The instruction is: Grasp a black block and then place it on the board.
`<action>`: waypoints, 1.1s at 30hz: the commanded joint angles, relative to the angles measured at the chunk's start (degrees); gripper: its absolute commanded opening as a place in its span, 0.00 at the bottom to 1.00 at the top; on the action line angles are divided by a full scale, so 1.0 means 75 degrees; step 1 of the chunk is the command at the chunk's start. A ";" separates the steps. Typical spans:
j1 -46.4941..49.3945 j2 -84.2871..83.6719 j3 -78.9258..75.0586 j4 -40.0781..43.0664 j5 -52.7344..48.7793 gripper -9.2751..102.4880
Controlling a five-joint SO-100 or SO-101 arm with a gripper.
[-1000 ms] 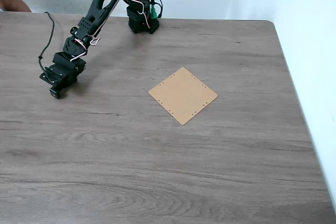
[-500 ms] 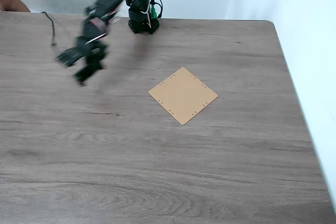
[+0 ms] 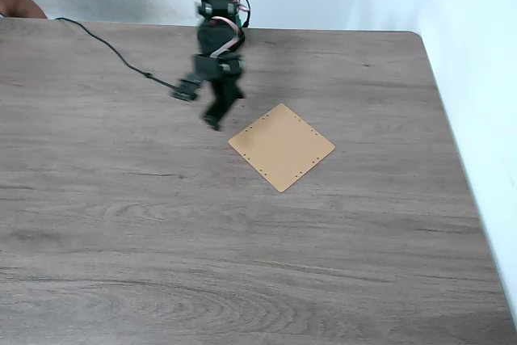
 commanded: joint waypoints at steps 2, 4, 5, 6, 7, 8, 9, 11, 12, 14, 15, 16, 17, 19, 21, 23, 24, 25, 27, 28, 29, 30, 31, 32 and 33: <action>-0.0961 -0.0293 -0.0539 -0.0082 0.0387 0.08; -0.1254 -0.0715 -0.0703 -0.0141 0.0598 0.08; -0.1395 -0.0937 -0.0762 -0.0176 0.0680 0.08; -0.1523 -0.1125 -0.0832 -0.0176 0.0738 0.08; -0.1641 -0.1313 -0.0914 -0.0188 0.0797 0.08; -0.1723 -0.1465 -0.0996 -0.0188 0.0879 0.08; -0.1781 -0.1594 -0.1090 -0.0211 0.0984 0.08; -0.1840 -0.1828 -0.1254 -0.0258 0.1125 0.08; -0.1863 -0.1945 -0.1301 -0.0305 0.1148 0.08; -0.1898 -0.2145 -0.1324 -0.0469 0.1148 0.08; -0.1898 -0.2215 -0.1336 -0.0539 0.1160 0.08; -0.1898 -0.2285 -0.1383 -0.0574 0.1184 0.08; -0.1898 -0.2344 -0.1430 -0.0598 0.1195 0.08; -0.1898 -0.2473 -0.1523 -0.0633 0.1219 0.08; -0.1910 -0.2602 -0.1523 -0.0738 0.1207 0.08; -0.1910 -0.2707 -0.1535 -0.0855 0.1195 0.08; -0.1887 -0.2742 -0.1523 -0.0914 0.1195 0.08; -0.1875 -0.2777 -0.1500 -0.0984 0.1184 0.08; -0.1840 -0.2836 -0.1430 -0.1102 0.1148 0.08; -0.1828 -0.2859 -0.1383 -0.1172 0.1137 0.08; -0.1816 -0.2895 -0.1348 -0.1230 0.1125 0.08; -0.1805 -0.2930 -0.1301 -0.1289 0.1113 0.08; -0.1805 -0.2965 -0.1266 -0.1348 0.1102 0.08; -0.1793 -0.2988 -0.1219 -0.1406 0.1102 0.08; -0.1793 -0.3012 -0.1160 -0.1477 0.1113 0.09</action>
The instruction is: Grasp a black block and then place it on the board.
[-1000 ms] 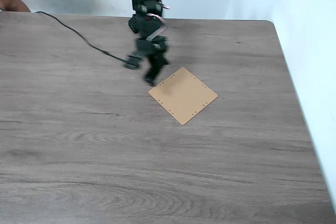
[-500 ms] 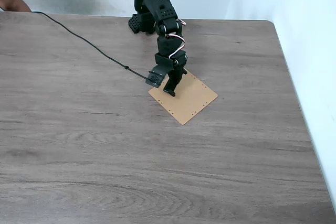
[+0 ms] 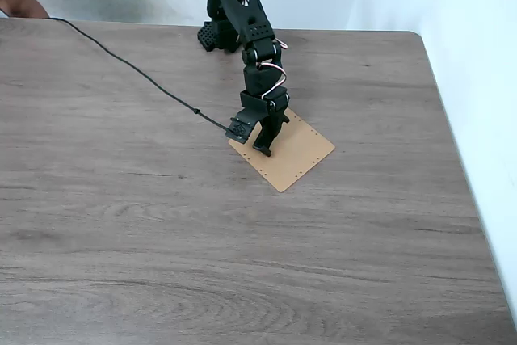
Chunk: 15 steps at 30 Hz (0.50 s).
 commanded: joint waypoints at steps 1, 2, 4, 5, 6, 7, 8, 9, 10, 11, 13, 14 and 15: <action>-0.0152 0.0187 -0.0117 -0.0328 -0.0211 0.11; -0.0152 0.0164 -0.0070 -0.0363 -0.0223 0.13; -0.0164 0.0129 -0.0047 -0.0387 -0.0270 0.18; -0.0176 0.0129 -0.0035 -0.0387 -0.0305 0.21; -0.0176 0.0117 -0.0023 -0.0387 -0.0352 0.23; -0.0176 0.0117 0.0000 -0.0387 -0.0410 0.24; -0.0176 0.0129 0.0023 -0.0363 -0.0469 0.26; -0.0188 0.0152 0.0047 -0.0293 -0.0516 0.27; -0.0188 0.0187 0.0082 -0.0246 -0.0574 0.28; -0.0188 0.0223 0.0129 -0.0199 -0.0586 0.28; -0.0188 0.0340 0.0234 -0.0105 -0.0598 0.29; -0.0199 0.0398 0.0293 -0.0047 -0.0609 0.29; -0.0199 0.0469 0.0363 0.0012 -0.0621 0.29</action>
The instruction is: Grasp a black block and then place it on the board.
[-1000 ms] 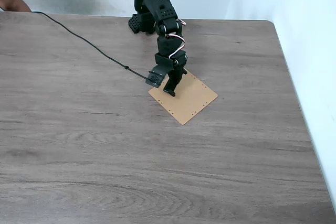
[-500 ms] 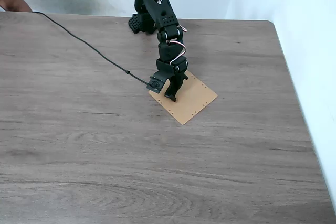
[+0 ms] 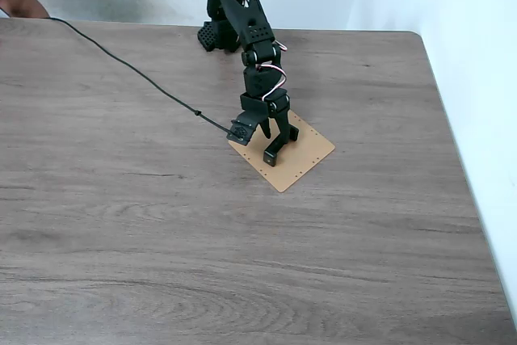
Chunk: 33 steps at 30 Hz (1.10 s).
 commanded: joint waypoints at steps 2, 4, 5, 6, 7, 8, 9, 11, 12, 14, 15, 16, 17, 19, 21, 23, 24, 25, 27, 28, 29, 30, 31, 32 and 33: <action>-0.0199 0.0715 0.0246 0.0328 -0.0258 0.29; -0.0129 0.1113 0.0434 0.0551 -0.0305 0.29; -0.0070 0.1359 0.0516 0.0668 -0.0352 0.29; -0.0012 0.1629 0.0574 0.0762 -0.0410 0.29; 0.0035 0.1887 0.0598 0.0855 -0.0480 0.29; 0.0070 0.2109 0.0598 0.0949 -0.0539 0.29; 0.0094 0.2273 0.0527 0.1020 -0.0586 0.29; 0.0141 0.2437 0.0258 0.1137 -0.0668 0.29; 0.0176 0.2449 0.0117 0.1137 -0.0703 0.29; 0.0223 0.2449 -0.0047 0.1078 -0.0785 0.29; 0.0258 0.2449 -0.0070 0.1031 -0.0797 0.29; 0.0305 0.2508 -0.0070 0.1008 -0.0785 0.29; 0.0375 0.2602 -0.0059 0.1008 -0.0762 0.29; 0.0539 0.2918 0.0070 0.1125 -0.0727 0.28; 0.0738 0.3387 0.0398 0.1207 -0.0656 0.21; 0.1031 0.4066 0.0902 0.1090 -0.0305 0.08; 0.1219 0.4465 0.1230 0.1008 -0.0094 0.08; 0.1395 0.4875 0.1582 0.0867 0.0152 0.08; 0.1746 0.5695 0.2391 0.0539 0.0598 0.08; 0.1875 0.6082 0.2801 0.0434 0.0773 0.08; 0.1992 0.6480 0.3223 0.0375 0.0949 0.08; 0.2109 0.6832 0.3645 0.0258 0.1418 0.08; 0.2203 0.7160 0.4090 0.0117 0.1945 0.08; 0.2273 0.7477 0.4488 0.0082 0.2437 0.08; 0.2367 0.7758 0.4805 0.0164 0.2824 0.08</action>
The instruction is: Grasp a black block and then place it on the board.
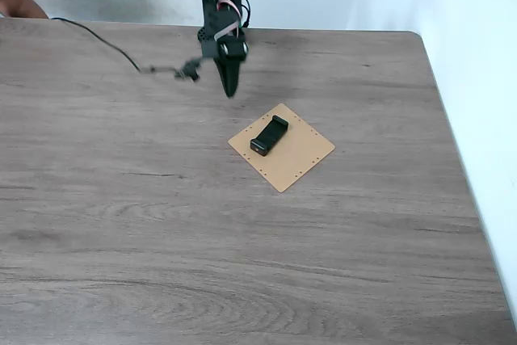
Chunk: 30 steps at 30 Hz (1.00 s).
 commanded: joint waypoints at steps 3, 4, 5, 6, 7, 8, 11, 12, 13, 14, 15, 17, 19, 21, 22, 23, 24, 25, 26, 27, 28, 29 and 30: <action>0.0492 0.1723 0.1418 0.0633 0.1734 0.09; 0.0563 0.1852 0.1570 0.0832 0.1863 0.08; 0.0609 0.2016 0.1805 0.0926 0.2027 0.08; 0.0633 0.2262 0.2168 0.0750 0.2062 0.08; 0.0645 0.2555 0.2602 0.0516 0.2039 0.08; 0.0516 0.2836 0.3023 0.0387 0.1758 0.08; 0.0305 0.3645 0.3820 0.0422 0.1945 0.08; 0.0387 0.3879 0.4020 0.0305 0.2285 0.08; 0.0434 0.4090 0.4195 0.0211 0.2508 0.08; 0.0434 0.4301 0.4383 0.0117 0.2578 0.08; 0.0434 0.4535 0.4605 0.0047 0.2637 0.08; 0.0375 0.5039 0.5109 -0.0129 0.2637 0.08; 0.0328 0.5602 0.5578 -0.0129 0.2625 0.08; 0.0316 0.6211 0.6035 -0.0129 0.2637 0.08; 0.0305 0.6469 0.6246 -0.0070 0.2648 0.08; 0.0281 0.6750 0.6457 -0.0012 0.2648 0.08; 0.0281 0.7020 0.6656 0.0035 0.2648 0.08; 0.0270 0.7266 0.6820 0.0129 0.2660 0.08; 0.0258 0.7477 0.6914 0.0246 0.2707 0.08; 0.0246 0.7664 0.6973 0.0375 0.2754 0.08; 0.0223 0.7816 0.6996 0.0539 0.2824 0.08; 0.0199 0.7957 0.7031 0.0645 0.2895 0.08; 0.0176 0.8109 0.7066 0.0738 0.2941 0.08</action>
